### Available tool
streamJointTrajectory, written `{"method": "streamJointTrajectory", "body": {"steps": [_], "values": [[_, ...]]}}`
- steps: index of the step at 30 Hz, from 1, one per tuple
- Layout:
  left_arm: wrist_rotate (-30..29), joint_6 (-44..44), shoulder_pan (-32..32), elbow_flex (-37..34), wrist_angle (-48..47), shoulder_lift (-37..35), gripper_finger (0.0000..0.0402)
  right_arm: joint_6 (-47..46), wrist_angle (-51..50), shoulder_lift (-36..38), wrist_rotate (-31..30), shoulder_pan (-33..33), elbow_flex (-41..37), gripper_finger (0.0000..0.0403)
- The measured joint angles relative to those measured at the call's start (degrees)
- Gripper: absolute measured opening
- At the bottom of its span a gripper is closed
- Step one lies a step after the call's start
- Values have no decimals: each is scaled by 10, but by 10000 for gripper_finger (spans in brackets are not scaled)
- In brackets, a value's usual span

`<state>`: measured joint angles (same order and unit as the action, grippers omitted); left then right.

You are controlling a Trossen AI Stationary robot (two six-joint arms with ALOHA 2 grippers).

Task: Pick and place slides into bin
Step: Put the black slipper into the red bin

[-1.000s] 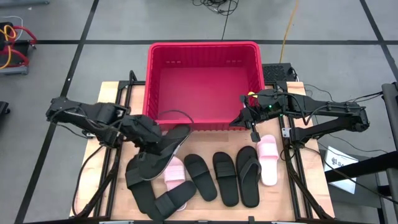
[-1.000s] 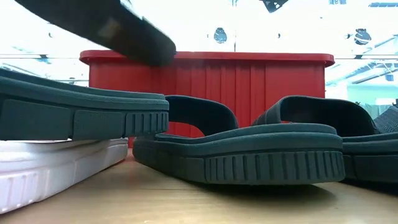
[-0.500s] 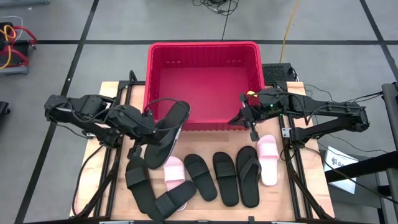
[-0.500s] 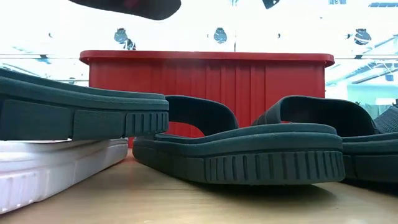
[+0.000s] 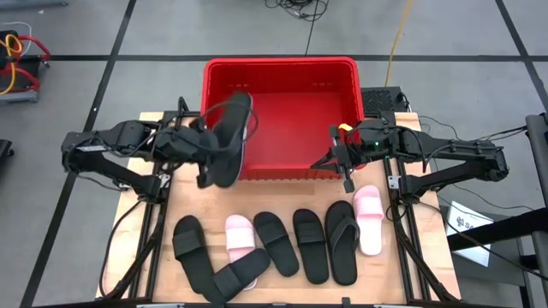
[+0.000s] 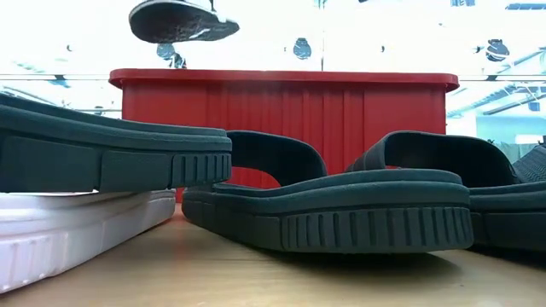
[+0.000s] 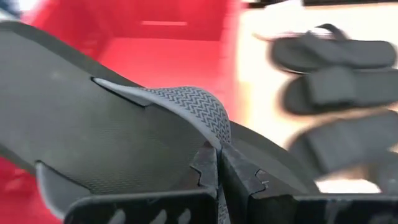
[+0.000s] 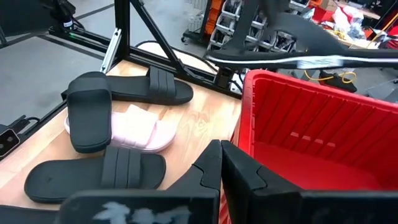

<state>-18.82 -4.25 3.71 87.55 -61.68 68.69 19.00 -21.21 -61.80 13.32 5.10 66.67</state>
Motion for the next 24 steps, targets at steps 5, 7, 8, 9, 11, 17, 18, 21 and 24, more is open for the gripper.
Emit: {"method": "streamJointTrajectory", "body": {"steps": [5, 7, 8, 9, 11, 17, 18, 21, 24], "values": [[-61, 26, -52, 0, 22, 8, 0, 15, 0, 0, 0, 0, 0, 0], [-73, 37, -77, 0, 26, 17, 0, 17, 0, 0, 0, 0, 0, 0], [-77, 38, -89, 1, 28, 21, 0, 17, 0, 0, 0, 0, 0, 0], [-79, 38, -101, 1, 27, 25, 0, 17, 0, 0, 0, 0, 0, 0], [-78, 37, -123, 0, 20, 43, 0, 17, 0, 0, 0, 0, 0, 0], [-82, 11, -184, 0, 18, 94, 0, 17, 2, 0, 0, 0, 0, 0], [-82, 14, -192, 0, 16, 104, 0, 17, 2, 0, 0, 0, 0, 0], [-61, 15, -212, -1, 15, 132, 0, 17, 2, 0, 0, 0, 0, 0], [-52, 16, -231, -1, 17, 156, 0, 19, 2, 0, 0, 0, 0, 0]]}}
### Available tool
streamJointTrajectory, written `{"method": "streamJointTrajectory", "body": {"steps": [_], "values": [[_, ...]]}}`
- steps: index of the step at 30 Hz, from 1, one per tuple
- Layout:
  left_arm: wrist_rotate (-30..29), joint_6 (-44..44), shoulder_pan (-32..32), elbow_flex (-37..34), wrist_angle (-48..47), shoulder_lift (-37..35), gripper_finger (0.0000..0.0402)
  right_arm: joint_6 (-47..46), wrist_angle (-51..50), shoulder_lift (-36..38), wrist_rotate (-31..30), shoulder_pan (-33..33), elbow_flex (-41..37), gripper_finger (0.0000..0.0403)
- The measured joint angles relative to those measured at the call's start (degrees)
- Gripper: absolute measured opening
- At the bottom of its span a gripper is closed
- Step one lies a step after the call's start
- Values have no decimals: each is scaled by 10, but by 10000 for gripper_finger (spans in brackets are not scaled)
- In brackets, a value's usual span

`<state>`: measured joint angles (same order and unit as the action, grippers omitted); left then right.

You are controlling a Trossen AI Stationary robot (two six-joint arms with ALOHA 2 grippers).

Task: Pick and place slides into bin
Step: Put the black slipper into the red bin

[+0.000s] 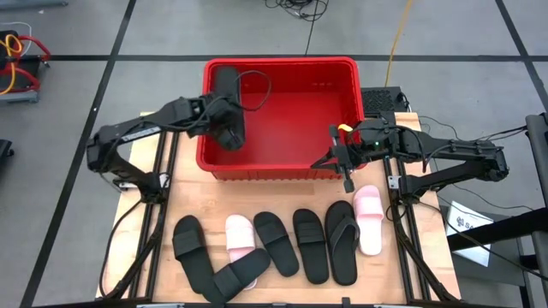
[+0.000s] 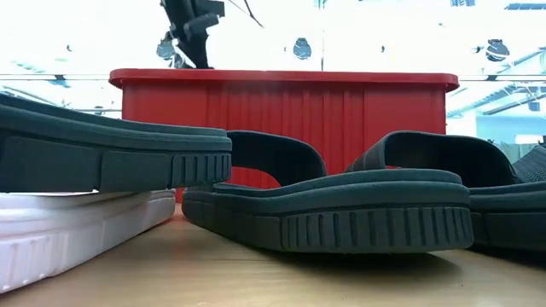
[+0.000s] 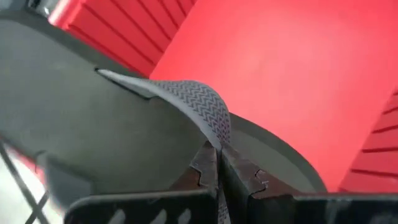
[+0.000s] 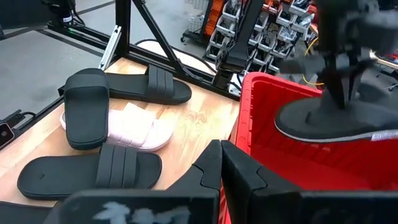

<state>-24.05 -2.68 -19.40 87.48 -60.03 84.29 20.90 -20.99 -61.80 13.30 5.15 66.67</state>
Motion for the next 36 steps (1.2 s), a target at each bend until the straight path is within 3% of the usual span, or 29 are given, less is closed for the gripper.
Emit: {"method": "streamJointTrajectory", "body": {"steps": [8, 18, 36], "values": [[23, 11, -34, 0, 1, 68, 0, 14, 0, 0, 0, 0, 0, 0], [33, -85, -72, 0, 1, 143, 0, 14, 0, 0, 0, 0, 0, 0], [35, -79, -83, 0, 3, 222, 0, 43, -1, 0, 0, 0, 0, 0]]}}
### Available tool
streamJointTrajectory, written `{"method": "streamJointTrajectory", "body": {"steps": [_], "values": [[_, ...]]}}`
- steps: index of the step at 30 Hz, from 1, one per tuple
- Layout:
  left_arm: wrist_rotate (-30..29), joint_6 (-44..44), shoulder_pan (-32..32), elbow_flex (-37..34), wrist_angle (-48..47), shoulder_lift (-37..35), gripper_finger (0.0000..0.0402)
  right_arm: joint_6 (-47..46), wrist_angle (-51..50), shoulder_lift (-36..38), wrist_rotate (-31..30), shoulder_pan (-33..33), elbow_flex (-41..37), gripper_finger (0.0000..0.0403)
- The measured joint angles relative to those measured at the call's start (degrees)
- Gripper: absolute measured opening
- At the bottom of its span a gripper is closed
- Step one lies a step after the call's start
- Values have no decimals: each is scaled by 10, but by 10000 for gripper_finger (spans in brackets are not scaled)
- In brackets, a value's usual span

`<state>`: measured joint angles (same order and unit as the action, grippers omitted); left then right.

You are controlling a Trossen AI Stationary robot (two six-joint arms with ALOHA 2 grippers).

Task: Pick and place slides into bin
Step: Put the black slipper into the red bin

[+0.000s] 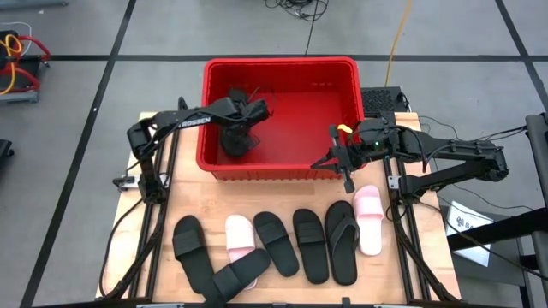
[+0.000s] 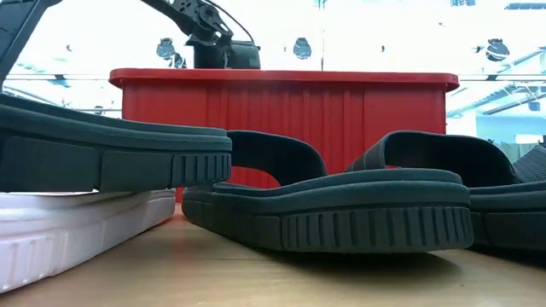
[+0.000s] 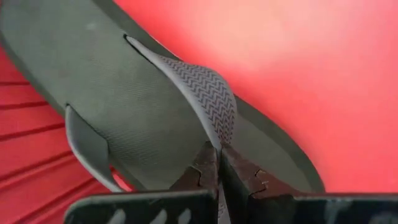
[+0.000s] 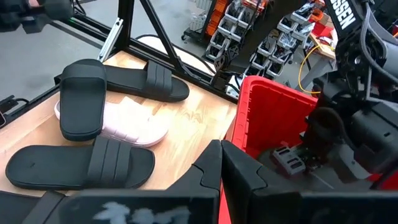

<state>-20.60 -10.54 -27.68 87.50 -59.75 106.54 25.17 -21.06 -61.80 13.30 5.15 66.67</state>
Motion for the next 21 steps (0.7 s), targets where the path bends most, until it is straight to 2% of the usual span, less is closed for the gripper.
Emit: {"method": "streamJointTrajectory", "body": {"steps": [8, 17, 21], "values": [[26, -33, -12, 0, -3, 13, 0, 0, 0, 0, 0, 0, 0, 0], [27, -33, -12, 0, -1, 16, 1, 0, 0, 0, 0, 0, 0, 0], [27, -33, -12, 0, -2, 16, 14, 0, 0, 0, 0, 0, 0, 0]]}}
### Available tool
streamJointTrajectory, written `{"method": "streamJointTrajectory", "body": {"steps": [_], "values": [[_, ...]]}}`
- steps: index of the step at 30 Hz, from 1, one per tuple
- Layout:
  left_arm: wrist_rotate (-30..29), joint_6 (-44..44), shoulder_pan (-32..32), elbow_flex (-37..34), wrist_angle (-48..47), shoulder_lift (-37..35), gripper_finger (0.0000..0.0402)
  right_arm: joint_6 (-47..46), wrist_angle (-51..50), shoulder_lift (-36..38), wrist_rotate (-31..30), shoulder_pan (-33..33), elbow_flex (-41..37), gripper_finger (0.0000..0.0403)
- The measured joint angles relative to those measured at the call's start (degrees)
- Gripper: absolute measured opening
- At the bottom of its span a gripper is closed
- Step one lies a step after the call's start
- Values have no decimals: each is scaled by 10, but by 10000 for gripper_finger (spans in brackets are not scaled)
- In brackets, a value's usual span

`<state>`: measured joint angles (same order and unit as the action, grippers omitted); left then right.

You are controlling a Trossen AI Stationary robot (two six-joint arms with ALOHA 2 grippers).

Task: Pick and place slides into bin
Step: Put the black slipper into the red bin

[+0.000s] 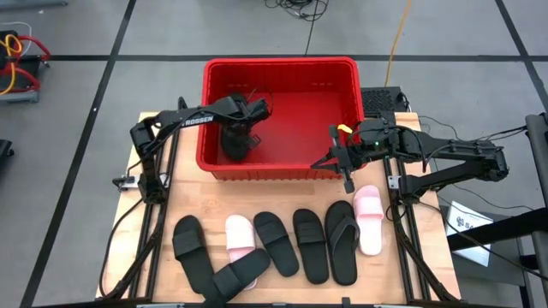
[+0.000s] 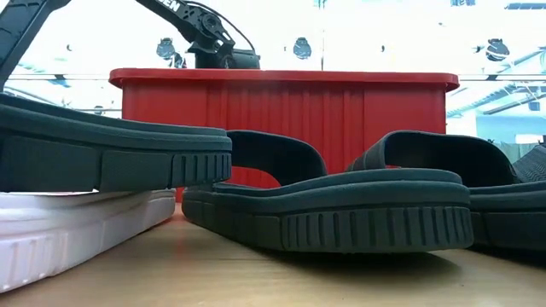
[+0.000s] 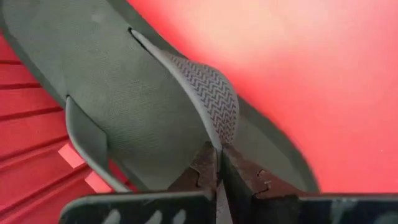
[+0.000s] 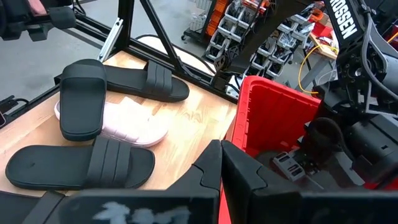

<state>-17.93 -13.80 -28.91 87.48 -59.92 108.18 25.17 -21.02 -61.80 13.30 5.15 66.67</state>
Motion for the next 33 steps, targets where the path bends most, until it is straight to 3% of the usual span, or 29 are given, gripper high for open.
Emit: {"method": "streamJointTrajectory", "body": {"steps": [15, 20, 27, 33], "values": [[-1, -3, 0, 0, 0, 0, 107, 0, 0, 0, 0, 0, 0, 0], [13, 19, 0, 0, -3, -10, 119, 0, 0, 0, 0, 0, 0, 0], [63, 13, 5, 0, -12, -102, 120, 0, 0, 0, 0, 0, 0, 0], [70, 5, 47, 0, -59, -219, 120, 0, 0, 0, 0, 0, 0, 0]]}}
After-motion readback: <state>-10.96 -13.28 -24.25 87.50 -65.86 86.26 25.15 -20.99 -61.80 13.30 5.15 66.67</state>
